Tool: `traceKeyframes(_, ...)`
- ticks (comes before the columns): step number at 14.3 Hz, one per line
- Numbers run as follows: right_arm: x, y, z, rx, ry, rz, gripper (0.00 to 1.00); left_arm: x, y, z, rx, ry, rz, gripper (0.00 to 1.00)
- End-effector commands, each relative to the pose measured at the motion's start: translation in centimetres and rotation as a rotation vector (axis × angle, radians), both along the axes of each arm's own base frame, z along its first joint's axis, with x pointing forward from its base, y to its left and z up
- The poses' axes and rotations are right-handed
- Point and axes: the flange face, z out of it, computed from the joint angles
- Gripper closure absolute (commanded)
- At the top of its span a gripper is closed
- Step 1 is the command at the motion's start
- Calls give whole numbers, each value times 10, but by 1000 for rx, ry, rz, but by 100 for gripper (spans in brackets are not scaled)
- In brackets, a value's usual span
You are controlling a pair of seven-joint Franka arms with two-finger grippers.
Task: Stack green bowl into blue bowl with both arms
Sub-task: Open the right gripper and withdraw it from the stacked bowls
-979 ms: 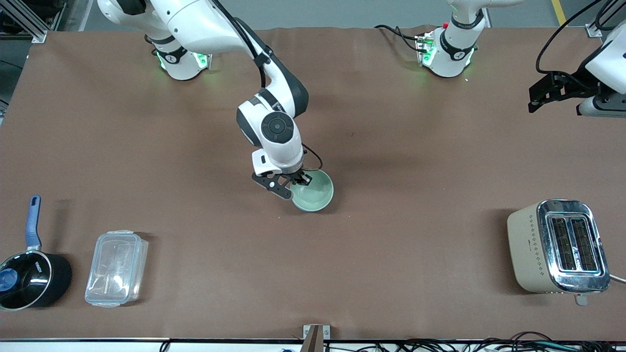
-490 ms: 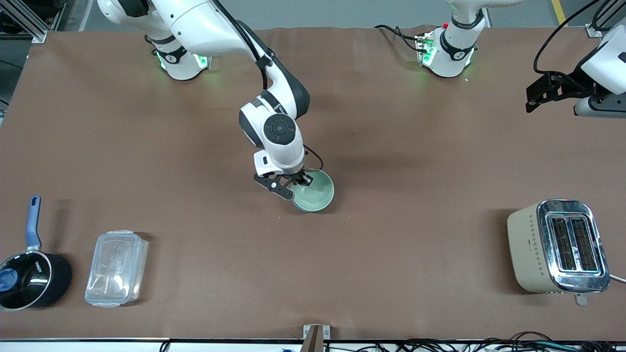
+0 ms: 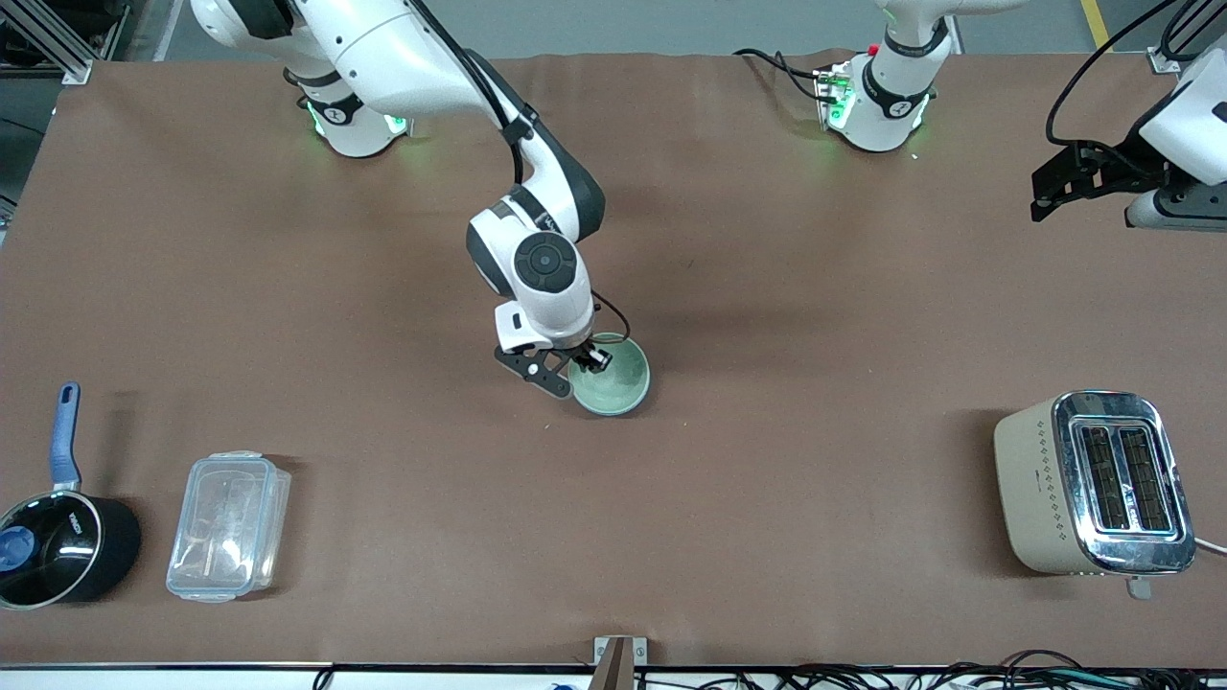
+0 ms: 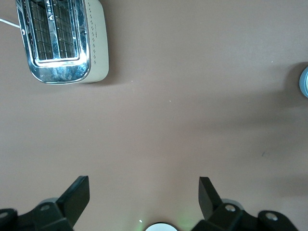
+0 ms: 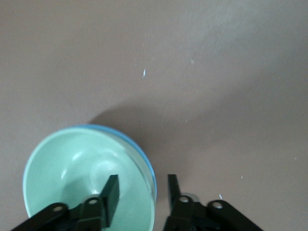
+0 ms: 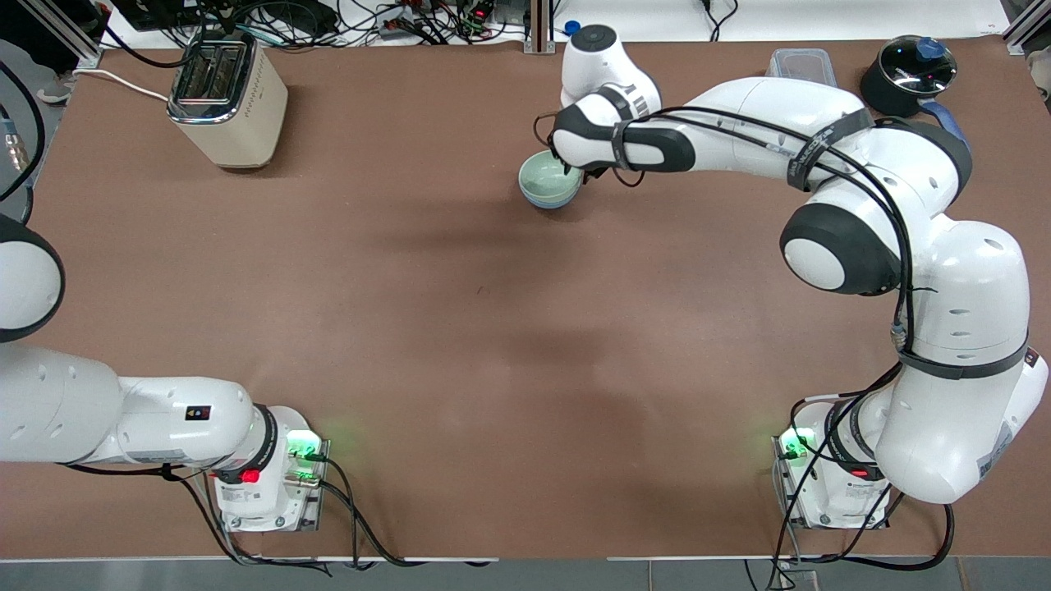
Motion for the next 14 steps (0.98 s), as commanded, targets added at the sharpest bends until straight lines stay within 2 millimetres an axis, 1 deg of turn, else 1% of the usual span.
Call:
traceKeyframes(1, 10, -26, 55, -3, 15, 12, 0, -2, -1, 5, -15, -16, -16, 0)
traceKeyframes(2, 15, -42, 75, -18, 19, 27, 0, -2, -1, 4, -14, -13, -17, 0)
traceKeyframes(3, 22, -65, 102, -48, 10, 53, 0, -2, -1, 5, -15, -14, -17, 0)
traceKeyframes(5, 38, -114, 147, -87, -13, 112, 0, -2, -1, 4, -14, -13, -19, 0)
traceKeyframes(7, 48, -161, 183, -98, -12, 133, 0, -3, -2, 5, -16, -14, -20, 0)
traceKeyframes(8, 52, -192, 203, -101, -1, 158, 0, -2, -2, 4, -16, -13, -20, 0)
traceKeyframes(10, 54, -252, 239, -91, 26, 213, 0, -2, -2, 4, -19, -11, -19, 0)
traceKeyframes(11, 53, -282, 257, -80, 32, 213, 0, -2, -2, 3, -20, -9, -21, 0)
traceKeyframes(12, 48, -309, 277, -67, 34, 226, 0, -1, -2, 1, -20, -6, -21, 0)
traceKeyframes(13, 40, -342, 300, -53, 40, 249, 0, 1, -2, -3, -20, 2, -20, 0)
traceKeyframes(14, 33, -375, 317, -38, 45, 264, 0, 2, -3, -4, -20, 5, -22, 0)
